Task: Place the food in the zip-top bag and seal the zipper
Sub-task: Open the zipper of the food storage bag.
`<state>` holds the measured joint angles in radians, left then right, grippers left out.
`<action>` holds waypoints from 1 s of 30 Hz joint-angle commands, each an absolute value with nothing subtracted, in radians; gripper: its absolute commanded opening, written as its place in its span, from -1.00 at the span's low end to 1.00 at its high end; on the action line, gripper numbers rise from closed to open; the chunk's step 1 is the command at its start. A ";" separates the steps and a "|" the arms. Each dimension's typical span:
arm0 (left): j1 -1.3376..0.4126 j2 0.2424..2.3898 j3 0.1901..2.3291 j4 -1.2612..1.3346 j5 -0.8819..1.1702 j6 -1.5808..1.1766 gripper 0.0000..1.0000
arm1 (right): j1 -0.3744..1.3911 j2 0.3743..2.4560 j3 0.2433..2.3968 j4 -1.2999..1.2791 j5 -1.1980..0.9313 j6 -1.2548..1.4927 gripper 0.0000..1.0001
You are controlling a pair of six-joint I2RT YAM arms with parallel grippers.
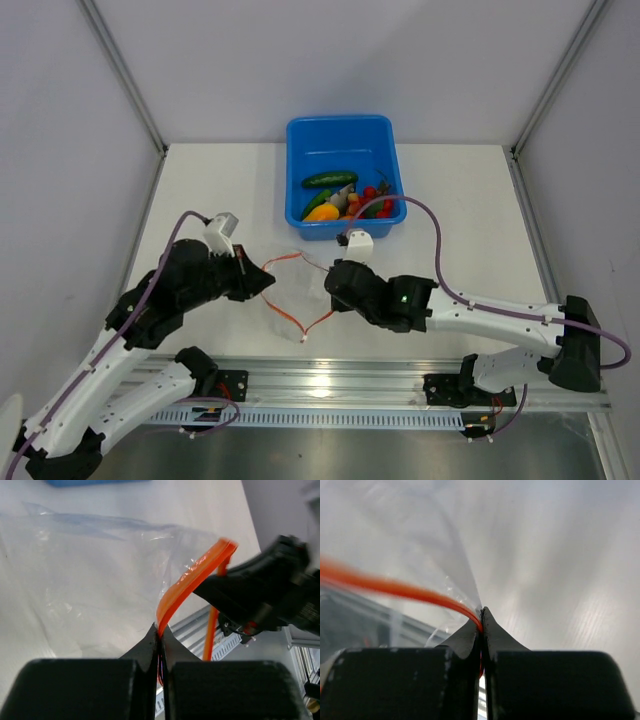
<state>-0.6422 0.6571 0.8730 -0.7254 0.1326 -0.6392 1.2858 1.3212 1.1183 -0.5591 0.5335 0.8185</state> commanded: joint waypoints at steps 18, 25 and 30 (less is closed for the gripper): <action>-0.647 0.574 0.796 -0.661 0.334 -0.587 -0.99 | 1.195 1.431 1.078 -0.302 0.209 0.755 -1.00; -0.646 0.592 0.790 -0.706 0.282 -0.624 -0.99 | 1.189 1.404 1.113 -0.339 0.160 0.788 0.17; -0.647 0.666 0.844 -0.726 0.241 -0.663 -0.99 | 1.131 1.370 1.279 -0.547 0.282 0.720 0.99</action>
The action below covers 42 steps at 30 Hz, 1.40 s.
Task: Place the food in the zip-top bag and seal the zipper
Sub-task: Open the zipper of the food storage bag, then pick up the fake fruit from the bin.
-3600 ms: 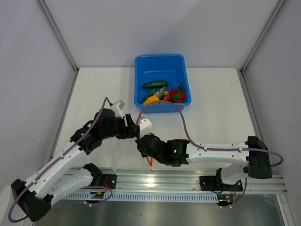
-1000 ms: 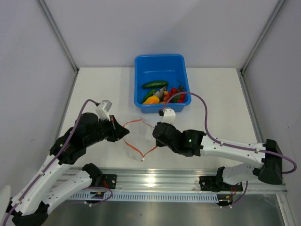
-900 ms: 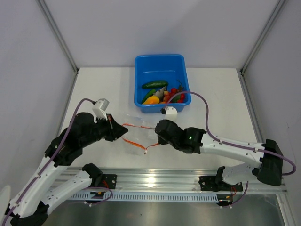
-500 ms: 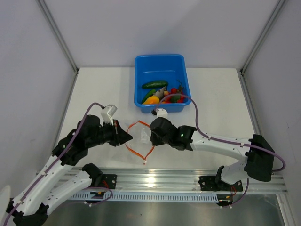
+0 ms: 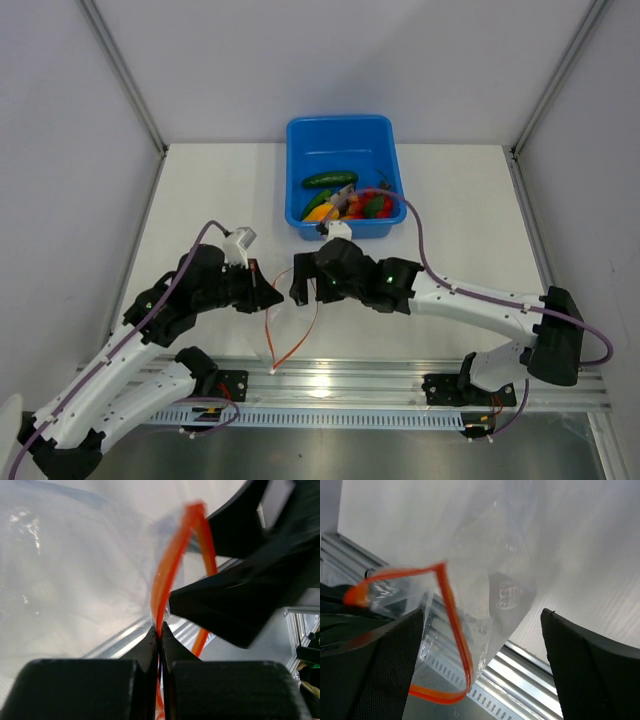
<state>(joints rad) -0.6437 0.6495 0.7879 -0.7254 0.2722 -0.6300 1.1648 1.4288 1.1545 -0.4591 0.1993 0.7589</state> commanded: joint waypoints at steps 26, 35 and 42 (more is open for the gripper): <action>-0.647 0.818 0.833 -0.560 0.164 -0.722 -0.99 | 0.439 1.796 1.569 -0.410 0.222 0.545 0.79; -0.647 0.857 0.813 -0.508 0.204 -0.723 -0.99 | 0.437 1.960 1.700 -0.428 0.313 0.554 0.72; -0.647 0.854 0.830 -0.560 0.115 -0.749 -0.99 | 0.445 2.046 1.755 -0.439 0.385 0.589 0.61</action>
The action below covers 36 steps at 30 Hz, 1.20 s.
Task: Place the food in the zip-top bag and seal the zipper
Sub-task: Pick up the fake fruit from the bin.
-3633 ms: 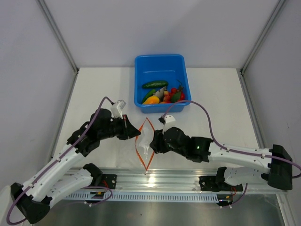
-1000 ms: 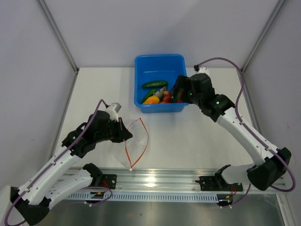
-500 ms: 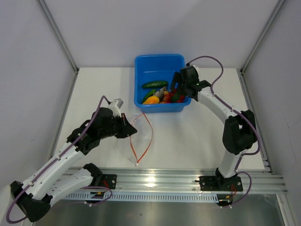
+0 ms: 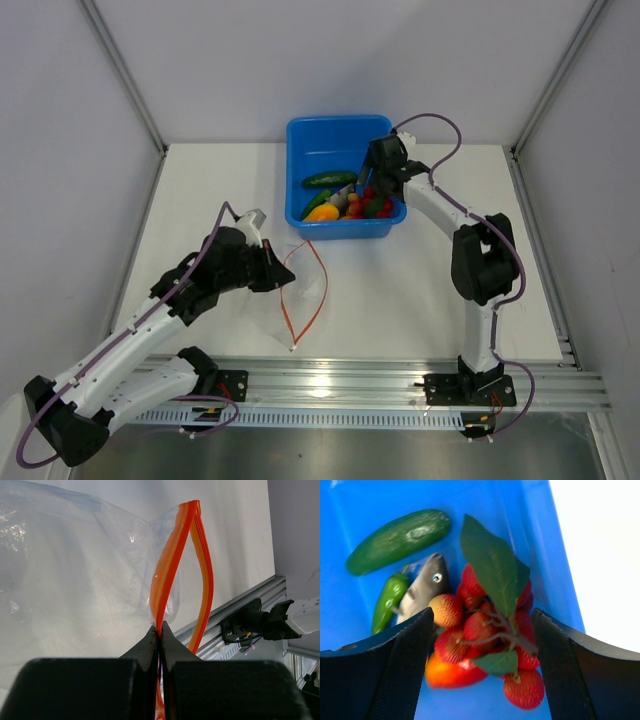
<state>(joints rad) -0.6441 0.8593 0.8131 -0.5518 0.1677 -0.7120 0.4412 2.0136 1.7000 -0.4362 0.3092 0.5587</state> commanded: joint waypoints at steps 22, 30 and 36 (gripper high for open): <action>-0.649 0.888 0.873 -0.652 0.001 -0.818 -0.99 | 0.465 2.120 1.865 -0.420 0.431 0.551 -0.92; -0.649 0.933 0.891 -0.635 0.153 -0.807 -0.99 | 0.479 1.984 1.925 -0.439 0.361 0.448 -1.00; -0.641 0.911 0.913 -0.650 0.156 -0.793 -0.99 | 0.515 1.705 1.751 -0.431 0.264 0.437 -1.00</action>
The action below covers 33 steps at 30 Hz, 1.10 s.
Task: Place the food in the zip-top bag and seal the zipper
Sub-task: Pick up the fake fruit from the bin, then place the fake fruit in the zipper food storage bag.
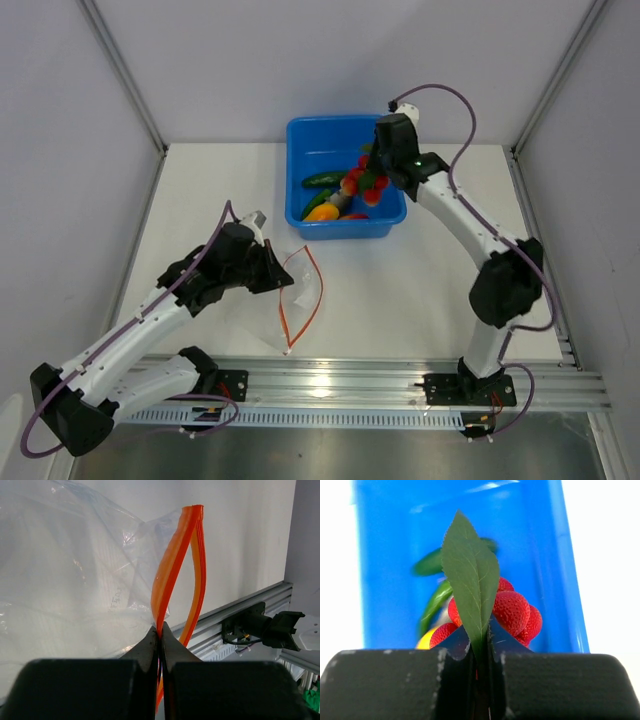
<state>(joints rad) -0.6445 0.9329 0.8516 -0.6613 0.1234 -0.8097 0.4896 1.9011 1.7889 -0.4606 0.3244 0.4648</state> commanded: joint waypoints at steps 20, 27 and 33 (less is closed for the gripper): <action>-0.614 1.011 0.927 -0.560 0.497 -0.805 -0.99 | 0.675 0.980 1.126 -0.249 -0.400 0.640 -1.00; -0.612 1.023 0.922 -0.526 0.508 -0.825 -0.99 | 0.793 0.953 1.112 -0.235 -0.353 0.734 -1.00; -0.612 1.014 0.922 -0.499 0.522 -0.857 -0.99 | 0.920 0.968 1.045 -0.186 -0.164 0.798 -1.00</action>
<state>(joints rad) -0.6182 1.0271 0.8917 -0.5465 0.4858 -0.8238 0.8700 0.9684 1.0725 -0.2588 -0.2722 0.7364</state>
